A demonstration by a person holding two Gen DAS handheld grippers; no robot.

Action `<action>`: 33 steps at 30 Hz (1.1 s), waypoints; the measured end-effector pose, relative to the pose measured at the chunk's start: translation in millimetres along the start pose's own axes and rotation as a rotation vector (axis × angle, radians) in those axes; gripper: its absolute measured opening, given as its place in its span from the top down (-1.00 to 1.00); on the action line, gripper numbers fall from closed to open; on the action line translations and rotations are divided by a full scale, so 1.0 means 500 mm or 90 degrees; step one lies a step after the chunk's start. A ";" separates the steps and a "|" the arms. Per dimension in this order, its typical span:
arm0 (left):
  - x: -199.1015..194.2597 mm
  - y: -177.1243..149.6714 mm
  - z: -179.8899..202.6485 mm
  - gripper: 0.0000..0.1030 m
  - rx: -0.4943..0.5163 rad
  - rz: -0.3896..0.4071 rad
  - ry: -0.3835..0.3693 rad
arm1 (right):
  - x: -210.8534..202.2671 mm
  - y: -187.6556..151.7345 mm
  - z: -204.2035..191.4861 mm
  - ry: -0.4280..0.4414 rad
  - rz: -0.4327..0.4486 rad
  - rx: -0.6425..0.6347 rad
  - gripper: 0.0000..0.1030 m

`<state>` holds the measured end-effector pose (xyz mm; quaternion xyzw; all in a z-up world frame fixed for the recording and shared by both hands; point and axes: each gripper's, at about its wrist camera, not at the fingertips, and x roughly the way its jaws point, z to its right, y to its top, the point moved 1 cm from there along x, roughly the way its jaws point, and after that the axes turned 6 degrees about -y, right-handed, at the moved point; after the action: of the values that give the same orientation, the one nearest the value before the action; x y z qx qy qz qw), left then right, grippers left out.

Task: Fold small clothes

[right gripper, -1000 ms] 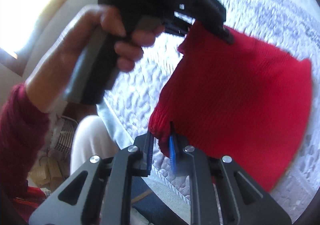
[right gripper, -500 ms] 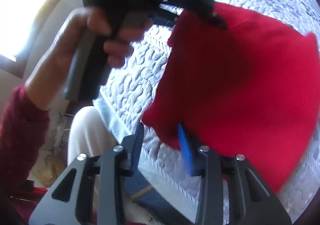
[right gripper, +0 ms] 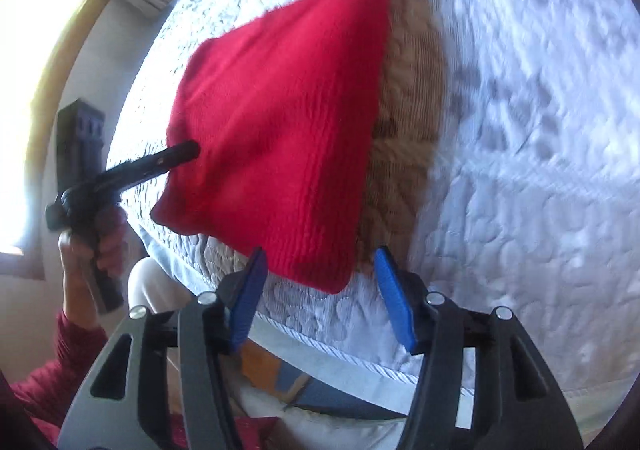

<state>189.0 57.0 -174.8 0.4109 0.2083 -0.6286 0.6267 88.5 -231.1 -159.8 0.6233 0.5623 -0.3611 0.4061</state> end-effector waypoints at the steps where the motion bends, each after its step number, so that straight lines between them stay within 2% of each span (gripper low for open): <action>1: -0.001 -0.006 0.002 0.10 -0.001 0.001 0.000 | 0.015 0.002 0.004 0.014 -0.010 0.010 -0.12; 2: 0.002 -0.011 0.003 0.10 -0.005 -0.005 -0.003 | 0.031 0.003 0.002 0.024 -0.019 0.021 -0.11; 4: 0.011 -0.024 0.000 0.10 -0.009 -0.011 0.003 | 0.060 0.007 0.007 0.059 -0.040 0.044 0.45; 6: 0.015 -0.031 0.001 0.10 0.004 -0.006 0.018 | 0.066 0.009 0.006 0.074 -0.047 0.049 0.60; 8: 0.014 -0.032 0.003 0.10 0.002 -0.003 0.023 | 0.046 0.015 0.004 0.068 -0.042 0.030 0.65; 13: 0.016 -0.039 0.012 0.10 0.016 -0.001 0.044 | -0.026 0.003 -0.011 0.015 -0.018 -0.034 0.77; 18: 0.028 -0.046 0.016 0.09 0.035 0.004 0.060 | 0.014 -0.012 0.011 -0.043 -0.061 -0.045 0.79; 22: 0.026 -0.044 0.017 0.09 0.041 0.002 0.061 | 0.040 -0.013 0.013 -0.053 -0.061 -0.052 0.77; 23: 0.024 -0.043 0.018 0.09 0.043 0.001 0.061 | 0.038 -0.012 0.012 -0.050 -0.060 -0.057 0.74; 25: 0.016 -0.040 0.020 0.09 0.041 -0.002 0.061 | 0.027 -0.009 0.010 -0.043 -0.057 -0.062 0.50; 27: 0.002 -0.034 0.025 0.07 0.035 0.002 0.069 | -0.001 -0.005 0.020 -0.038 -0.051 -0.064 0.43; 30: -0.021 -0.022 0.035 -0.18 0.041 0.016 0.088 | -0.047 0.013 0.026 -0.033 -0.021 -0.072 0.43; 33: -0.032 -0.009 0.050 -0.39 0.046 0.029 0.092 | -0.079 0.051 0.024 -0.069 0.014 -0.080 0.35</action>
<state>176.5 48.0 -149.0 0.4818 0.2207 -0.5899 0.6092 109.5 -259.2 -126.3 0.5824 0.5539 -0.3538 0.4784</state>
